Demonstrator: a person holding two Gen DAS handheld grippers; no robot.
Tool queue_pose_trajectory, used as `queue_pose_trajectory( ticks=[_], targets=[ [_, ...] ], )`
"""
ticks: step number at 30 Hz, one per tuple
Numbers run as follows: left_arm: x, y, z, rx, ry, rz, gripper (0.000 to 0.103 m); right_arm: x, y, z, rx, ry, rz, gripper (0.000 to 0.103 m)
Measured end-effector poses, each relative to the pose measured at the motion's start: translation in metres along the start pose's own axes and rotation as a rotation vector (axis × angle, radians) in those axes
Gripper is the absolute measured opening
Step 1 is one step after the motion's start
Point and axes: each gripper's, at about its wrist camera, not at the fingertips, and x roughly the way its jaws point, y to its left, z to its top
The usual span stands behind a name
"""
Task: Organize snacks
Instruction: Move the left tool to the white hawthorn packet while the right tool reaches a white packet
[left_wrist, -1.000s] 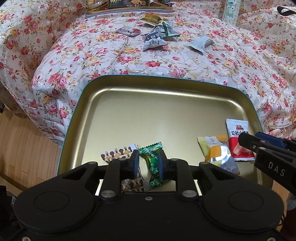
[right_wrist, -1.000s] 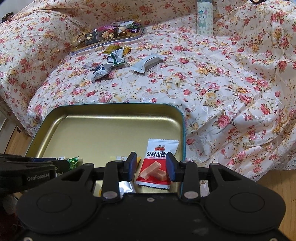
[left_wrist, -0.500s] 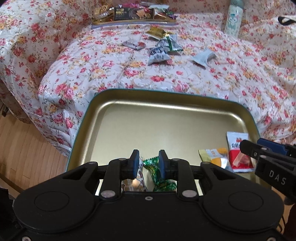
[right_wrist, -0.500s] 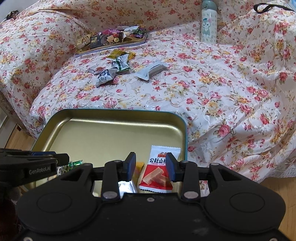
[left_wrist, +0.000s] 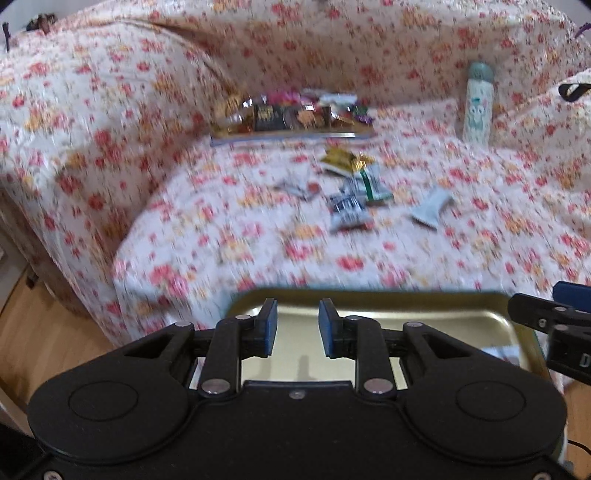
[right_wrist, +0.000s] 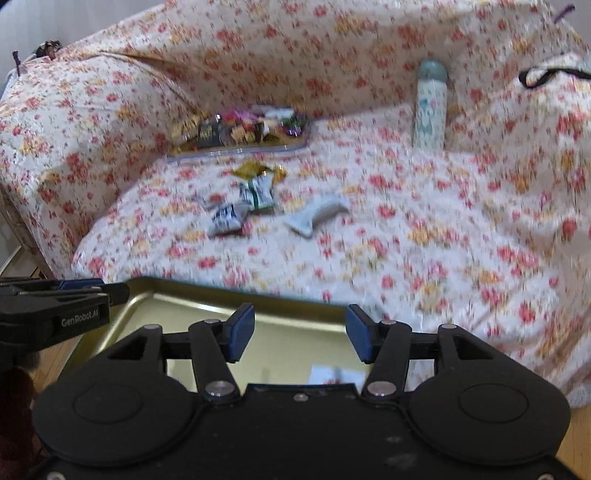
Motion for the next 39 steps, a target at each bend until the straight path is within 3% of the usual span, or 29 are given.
queue_pose_trajectory(
  ticks=[5,9,13,39],
  targets=[
    [0.008,0.006,0.017,-0.009,-0.041,0.001,0.035,0.002,0.004,0.014,-0.022,-0.075,-0.002,0.059],
    [0.016,0.009,0.03,0.001,-0.088,0.044,0.036,0.005,0.007,0.026,-0.046,-0.125,-0.037,0.061],
    [0.029,0.012,0.043,0.014,-0.081,0.054,0.036,0.016,0.009,0.041,-0.061,-0.144,-0.058,0.063],
    [0.167,0.02,0.094,0.002,0.099,0.062,0.036,0.14,0.0,0.09,-0.015,0.043,-0.026,0.054]
  ],
)
